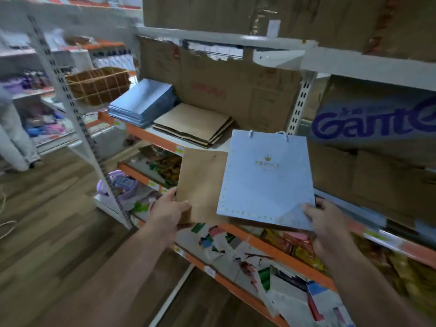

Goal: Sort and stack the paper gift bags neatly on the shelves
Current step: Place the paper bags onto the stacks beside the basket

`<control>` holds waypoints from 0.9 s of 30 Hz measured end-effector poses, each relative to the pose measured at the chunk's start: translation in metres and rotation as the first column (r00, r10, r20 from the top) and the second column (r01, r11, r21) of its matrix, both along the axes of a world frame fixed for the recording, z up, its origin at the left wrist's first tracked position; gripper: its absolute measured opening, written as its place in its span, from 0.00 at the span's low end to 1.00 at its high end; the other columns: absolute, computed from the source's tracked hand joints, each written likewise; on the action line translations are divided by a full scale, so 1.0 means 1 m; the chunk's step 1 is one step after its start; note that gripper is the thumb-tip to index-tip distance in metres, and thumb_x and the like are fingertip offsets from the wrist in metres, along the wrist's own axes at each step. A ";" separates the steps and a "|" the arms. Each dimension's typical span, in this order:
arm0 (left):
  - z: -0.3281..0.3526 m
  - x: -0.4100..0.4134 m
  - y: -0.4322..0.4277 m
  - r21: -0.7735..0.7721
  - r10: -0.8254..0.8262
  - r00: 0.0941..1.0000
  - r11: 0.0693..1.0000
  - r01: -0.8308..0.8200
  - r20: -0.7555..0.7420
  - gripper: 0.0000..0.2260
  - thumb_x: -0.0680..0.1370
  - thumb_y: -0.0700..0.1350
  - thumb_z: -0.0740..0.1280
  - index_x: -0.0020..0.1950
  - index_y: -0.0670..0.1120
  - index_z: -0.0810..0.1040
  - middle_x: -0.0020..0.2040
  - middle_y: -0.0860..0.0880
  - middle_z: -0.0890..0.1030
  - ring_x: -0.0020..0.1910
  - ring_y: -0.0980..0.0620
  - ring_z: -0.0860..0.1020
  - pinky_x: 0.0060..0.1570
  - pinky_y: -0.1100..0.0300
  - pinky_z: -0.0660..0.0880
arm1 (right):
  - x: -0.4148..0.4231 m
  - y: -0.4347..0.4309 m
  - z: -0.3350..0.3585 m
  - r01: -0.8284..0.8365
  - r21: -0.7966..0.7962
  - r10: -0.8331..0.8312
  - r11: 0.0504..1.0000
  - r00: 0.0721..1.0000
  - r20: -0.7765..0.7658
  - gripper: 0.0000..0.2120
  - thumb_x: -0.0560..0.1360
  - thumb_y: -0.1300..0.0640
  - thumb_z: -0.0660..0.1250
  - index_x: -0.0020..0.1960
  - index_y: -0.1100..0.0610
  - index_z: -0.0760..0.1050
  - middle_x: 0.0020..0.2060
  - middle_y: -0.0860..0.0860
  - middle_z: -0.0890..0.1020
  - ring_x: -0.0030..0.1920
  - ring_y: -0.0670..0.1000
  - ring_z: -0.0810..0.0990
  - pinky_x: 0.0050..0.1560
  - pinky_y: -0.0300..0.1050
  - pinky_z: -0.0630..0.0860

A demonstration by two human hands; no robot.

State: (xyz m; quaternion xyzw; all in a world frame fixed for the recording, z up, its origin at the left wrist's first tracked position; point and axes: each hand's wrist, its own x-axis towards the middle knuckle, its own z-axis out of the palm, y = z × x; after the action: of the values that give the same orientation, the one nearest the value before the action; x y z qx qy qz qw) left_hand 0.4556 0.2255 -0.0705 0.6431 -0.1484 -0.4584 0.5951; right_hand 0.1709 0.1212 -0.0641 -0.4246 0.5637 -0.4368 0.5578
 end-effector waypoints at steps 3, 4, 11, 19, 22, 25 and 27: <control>0.003 0.051 0.002 0.006 0.010 1.000 1.000 -0.010 0.029 0.21 0.80 0.32 0.62 0.69 0.52 0.71 0.54 0.45 0.79 0.48 0.43 0.79 0.36 0.51 0.80 | 0.055 -0.001 -0.003 -0.009 0.013 0.009 1.000 1.000 0.016 0.05 0.80 0.62 0.66 0.49 0.53 0.77 0.50 0.56 0.83 0.49 0.58 0.83 0.52 0.58 0.80; 0.003 0.065 0.001 0.000 0.012 0.999 1.000 -0.012 0.033 0.21 0.80 0.32 0.62 0.68 0.52 0.71 0.54 0.45 0.79 0.47 0.43 0.79 0.33 0.53 0.78 | 0.069 -0.003 -0.003 -0.025 0.013 0.025 1.000 1.000 -0.002 0.05 0.79 0.61 0.66 0.49 0.53 0.78 0.52 0.57 0.83 0.50 0.59 0.83 0.52 0.59 0.80; -0.008 0.138 -0.025 -0.014 0.027 1.000 1.000 -0.027 0.016 0.23 0.80 0.32 0.62 0.72 0.48 0.70 0.58 0.43 0.79 0.50 0.40 0.80 0.38 0.50 0.79 | 0.140 -0.037 -0.002 -0.047 0.019 0.047 0.999 0.999 0.002 0.04 0.81 0.66 0.62 0.54 0.60 0.73 0.52 0.64 0.82 0.43 0.62 0.80 0.25 0.44 0.74; -0.007 0.206 -0.111 -0.042 0.037 0.999 0.998 -0.036 0.020 0.20 0.79 0.29 0.62 0.67 0.47 0.73 0.57 0.40 0.81 0.45 0.41 0.81 0.44 0.44 0.80 | 0.206 -0.120 -0.006 -0.037 -0.022 0.037 0.999 0.999 0.038 0.05 0.80 0.67 0.62 0.54 0.61 0.75 0.49 0.61 0.83 0.46 0.62 0.84 0.42 0.58 0.82; -0.001 0.233 -0.151 -0.033 0.044 0.998 0.999 -0.043 0.033 0.19 0.79 0.29 0.61 0.66 0.46 0.74 0.56 0.39 0.81 0.42 0.41 0.80 0.44 0.44 0.79 | 0.232 -0.157 -0.005 -0.036 0.015 0.035 0.999 0.998 0.059 0.06 0.80 0.66 0.63 0.55 0.61 0.75 0.48 0.60 0.84 0.47 0.63 0.84 0.50 0.67 0.80; 0.008 0.254 -0.186 -0.023 0.037 0.998 0.999 -0.035 0.060 0.19 0.79 0.29 0.61 0.65 0.48 0.74 0.51 0.44 0.82 0.37 0.46 0.80 0.28 0.56 0.77 | 0.253 -0.189 0.001 -0.047 0.006 0.047 0.999 0.997 0.065 0.07 0.80 0.68 0.63 0.57 0.63 0.75 0.48 0.60 0.84 0.47 0.61 0.84 0.53 0.62 0.80; 0.009 0.268 -0.207 -0.010 0.024 0.998 1.000 -0.024 0.063 0.19 0.79 0.29 0.61 0.64 0.49 0.74 0.51 0.45 0.82 0.38 0.47 0.80 0.26 0.57 0.77 | 0.264 -0.209 0.004 -0.051 -0.007 0.051 0.999 0.997 0.052 0.06 0.80 0.68 0.63 0.55 0.63 0.75 0.48 0.60 0.84 0.48 0.61 0.84 0.55 0.63 0.79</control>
State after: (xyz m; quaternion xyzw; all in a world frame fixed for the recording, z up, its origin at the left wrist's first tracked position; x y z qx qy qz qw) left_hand 0.7238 0.0181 -0.0612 0.6563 -0.1616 -0.4301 0.5985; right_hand 0.4347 -0.0875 -0.0602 -0.4287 0.5367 -0.4349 0.5823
